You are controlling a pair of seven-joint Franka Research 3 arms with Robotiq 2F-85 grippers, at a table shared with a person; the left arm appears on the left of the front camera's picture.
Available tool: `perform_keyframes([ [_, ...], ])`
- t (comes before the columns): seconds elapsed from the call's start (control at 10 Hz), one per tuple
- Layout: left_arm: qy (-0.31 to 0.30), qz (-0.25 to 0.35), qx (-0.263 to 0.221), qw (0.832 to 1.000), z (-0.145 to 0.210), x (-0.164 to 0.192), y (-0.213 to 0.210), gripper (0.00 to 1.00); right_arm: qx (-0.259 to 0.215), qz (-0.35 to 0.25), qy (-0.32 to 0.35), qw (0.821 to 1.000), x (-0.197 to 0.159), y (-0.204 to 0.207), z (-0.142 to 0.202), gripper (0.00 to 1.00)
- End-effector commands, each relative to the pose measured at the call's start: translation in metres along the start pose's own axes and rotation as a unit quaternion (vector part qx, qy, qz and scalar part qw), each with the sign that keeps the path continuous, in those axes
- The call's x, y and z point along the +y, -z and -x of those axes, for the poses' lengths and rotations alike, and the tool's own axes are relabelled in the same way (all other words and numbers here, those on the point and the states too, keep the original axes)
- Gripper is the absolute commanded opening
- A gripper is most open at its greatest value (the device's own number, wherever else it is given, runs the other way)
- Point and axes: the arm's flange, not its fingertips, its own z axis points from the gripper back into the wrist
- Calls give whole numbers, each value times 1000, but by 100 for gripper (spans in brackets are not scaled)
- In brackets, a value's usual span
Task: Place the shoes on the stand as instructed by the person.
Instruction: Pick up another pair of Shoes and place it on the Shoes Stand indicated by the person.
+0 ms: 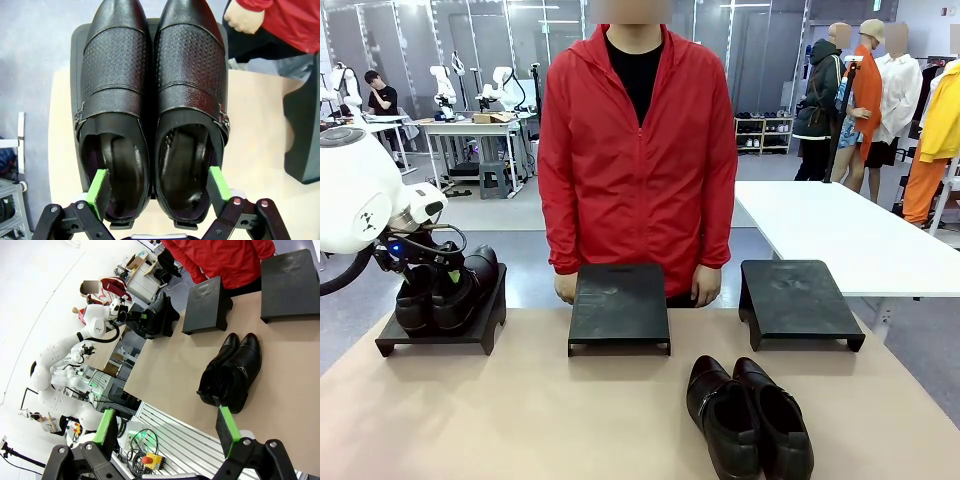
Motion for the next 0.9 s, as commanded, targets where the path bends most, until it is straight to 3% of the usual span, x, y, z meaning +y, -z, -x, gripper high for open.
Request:
perform_keyframes([
  [0.0, 3, -15, -3, 1000, -4, 5, -27, 100, -3, -4, -8, 1000, 1, -1, -2, 100],
  [0.3, -38, 71, 26, 996, 43, 53, -121, 100, -3, -4, -8, 1000, 1, -1, -2, 100],
  [0.5, -48, 163, 70, 983, 73, 98, -175, 100, -3, -4, -8, 1000, 1, -1, -2, 100],
  [0.8, -106, 338, 72, 932, 113, 194, -232, 100, -3, -4, -8, 1000, 1, -1, -2, 100],
])
